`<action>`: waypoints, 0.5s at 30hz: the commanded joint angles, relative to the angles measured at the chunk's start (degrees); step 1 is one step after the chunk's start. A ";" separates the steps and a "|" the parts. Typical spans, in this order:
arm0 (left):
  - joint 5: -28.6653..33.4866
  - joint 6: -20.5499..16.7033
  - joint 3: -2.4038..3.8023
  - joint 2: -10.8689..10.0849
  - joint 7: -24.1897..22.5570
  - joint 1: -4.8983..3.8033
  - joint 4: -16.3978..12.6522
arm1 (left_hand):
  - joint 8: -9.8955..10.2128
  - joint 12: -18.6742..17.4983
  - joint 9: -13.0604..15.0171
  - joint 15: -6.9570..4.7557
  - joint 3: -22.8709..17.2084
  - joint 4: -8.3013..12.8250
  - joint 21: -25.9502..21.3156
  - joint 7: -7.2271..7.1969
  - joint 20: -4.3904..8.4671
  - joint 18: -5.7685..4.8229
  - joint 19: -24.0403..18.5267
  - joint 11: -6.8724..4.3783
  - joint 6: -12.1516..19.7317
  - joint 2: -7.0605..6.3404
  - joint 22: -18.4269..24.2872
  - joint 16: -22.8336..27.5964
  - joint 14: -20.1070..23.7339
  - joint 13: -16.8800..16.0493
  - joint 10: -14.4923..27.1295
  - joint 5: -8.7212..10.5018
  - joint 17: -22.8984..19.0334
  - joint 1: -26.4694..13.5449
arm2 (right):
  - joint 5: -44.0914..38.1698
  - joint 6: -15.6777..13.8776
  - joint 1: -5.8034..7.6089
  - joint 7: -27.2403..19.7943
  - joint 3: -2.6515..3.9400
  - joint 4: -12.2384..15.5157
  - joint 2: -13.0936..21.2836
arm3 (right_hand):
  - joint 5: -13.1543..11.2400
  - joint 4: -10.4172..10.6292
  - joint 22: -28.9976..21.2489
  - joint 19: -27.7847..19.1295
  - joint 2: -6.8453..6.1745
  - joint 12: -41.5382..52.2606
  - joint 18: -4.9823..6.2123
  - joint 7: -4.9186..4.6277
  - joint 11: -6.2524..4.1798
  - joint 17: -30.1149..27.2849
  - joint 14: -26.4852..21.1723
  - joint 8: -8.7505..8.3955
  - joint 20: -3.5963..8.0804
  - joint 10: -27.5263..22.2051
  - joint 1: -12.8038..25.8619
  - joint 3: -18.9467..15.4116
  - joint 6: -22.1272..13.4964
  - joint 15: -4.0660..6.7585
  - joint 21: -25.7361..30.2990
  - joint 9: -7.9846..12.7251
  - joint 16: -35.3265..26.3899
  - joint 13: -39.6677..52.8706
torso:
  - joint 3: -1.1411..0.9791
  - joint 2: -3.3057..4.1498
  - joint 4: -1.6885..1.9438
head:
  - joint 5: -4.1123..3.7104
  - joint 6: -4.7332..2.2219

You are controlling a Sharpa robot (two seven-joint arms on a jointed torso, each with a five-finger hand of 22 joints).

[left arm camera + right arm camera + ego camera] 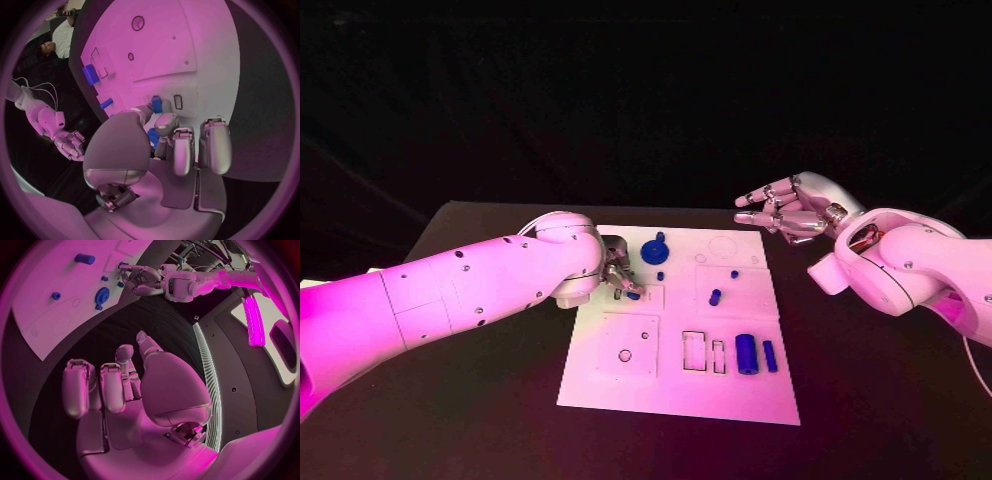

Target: Assemble the parts on the task board

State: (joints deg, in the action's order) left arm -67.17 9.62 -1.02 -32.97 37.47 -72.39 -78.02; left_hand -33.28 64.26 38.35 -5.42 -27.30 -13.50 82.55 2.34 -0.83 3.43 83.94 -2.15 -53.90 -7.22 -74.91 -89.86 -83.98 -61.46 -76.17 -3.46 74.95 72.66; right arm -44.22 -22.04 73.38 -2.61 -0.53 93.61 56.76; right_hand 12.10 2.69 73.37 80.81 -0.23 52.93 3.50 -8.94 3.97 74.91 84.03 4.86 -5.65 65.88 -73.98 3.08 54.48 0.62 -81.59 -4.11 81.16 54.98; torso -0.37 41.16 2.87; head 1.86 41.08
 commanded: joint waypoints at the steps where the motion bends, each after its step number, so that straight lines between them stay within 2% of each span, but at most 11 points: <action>1: 0.48 2.57 -0.22 0.58 0.97 0.30 0.54 | -0.34 0.14 0.18 -0.06 -8.46 7.94 0.33 -0.52 0.05 -1.10 2.51 -0.04 -0.74 0.32 -4.90 -0.14 -6.02 0.08 -0.54 0.20 15.05 -0.93 | -0.01 0.95 -0.04 -0.14 0.00 0.15 -0.04 | -0.20 -0.06 -0.05 -0.36 0.21 -0.16 0.17 -0.09 0.02 1.25 2.44 0.39 -0.10 -0.51 0.00 -0.28 -0.27 -0.25 0.27 0.06 -0.21 -0.05 | -0.04 -0.02 -0.02 | 0.11 -0.02; 7: 1.30 3.56 -0.41 1.68 1.38 0.30 2.23 | -1.19 0.38 1.04 -0.34 -7.33 7.03 0.75 -1.00 0.23 -1.23 2.73 -0.39 -1.57 0.27 -5.55 -0.14 -6.02 -0.05 -0.82 0.25 15.05 -3.12 | -0.06 0.94 -0.04 -0.15 0.00 0.31 -0.13 | -0.19 -0.04 -0.26 -0.48 0.20 -0.42 0.22 -0.09 0.03 0.96 2.37 0.40 -0.10 -0.71 0.01 -0.34 -0.26 -0.25 0.38 0.06 -0.41 -0.32 | -0.05 0.02 -0.09 | 0.16 0.03; 11: 1.42 4.32 -0.49 2.20 1.51 0.30 3.06 | -1.74 0.75 1.67 -0.59 -4.99 6.62 0.93 -1.37 0.46 -1.29 2.84 -0.67 -2.14 -0.66 -5.85 -0.14 -6.02 -0.32 -1.09 0.28 15.05 -5.00 | -0.10 1.02 -0.04 -0.14 0.00 0.24 -0.26 | -0.19 -0.02 -0.39 -0.56 0.18 -0.43 0.25 -0.09 0.03 0.78 2.32 0.41 -0.10 -0.74 0.02 -0.39 -0.26 -0.25 0.45 0.06 -0.53 -0.33 | -0.01 0.03 -0.11 | 0.18 0.06; 15: 1.28 4.67 -0.52 2.59 1.53 0.30 3.58 | -1.87 0.94 2.01 -0.74 -3.08 6.05 1.04 -1.50 0.63 -1.32 2.90 -0.82 -2.34 -0.45 -6.04 -0.14 -6.02 -0.46 -1.18 0.30 15.05 -6.28 | -0.18 1.23 -0.04 -0.05 -0.01 0.17 -0.36 | -0.14 0.15 -0.90 -0.84 0.14 -0.83 0.35 -0.12 0.07 -0.10 2.04 0.41 -0.12 -1.16 0.07 -0.71 -0.37 -0.28 0.75 0.07 -1.18 -0.78 | -0.07 0.02 -0.05 | 0.12 0.06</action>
State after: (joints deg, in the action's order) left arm -66.45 11.35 -1.07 -30.62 38.09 -72.71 -74.75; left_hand -34.92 64.93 40.19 -5.84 -29.98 -7.96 83.28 1.43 -0.61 2.69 84.15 -2.87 -55.41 -7.64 -74.90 -89.86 -83.98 -61.87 -77.10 -3.44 74.94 66.55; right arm -44.19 -21.83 73.38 -2.61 -0.53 93.76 56.50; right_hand 12.10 2.78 72.57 80.40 -0.23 52.36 3.51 -8.93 4.05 74.89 84.03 5.08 -5.65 65.15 -73.98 2.68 54.47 0.62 -81.02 -4.11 80.32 54.28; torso -0.42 41.16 2.79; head 2.04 41.15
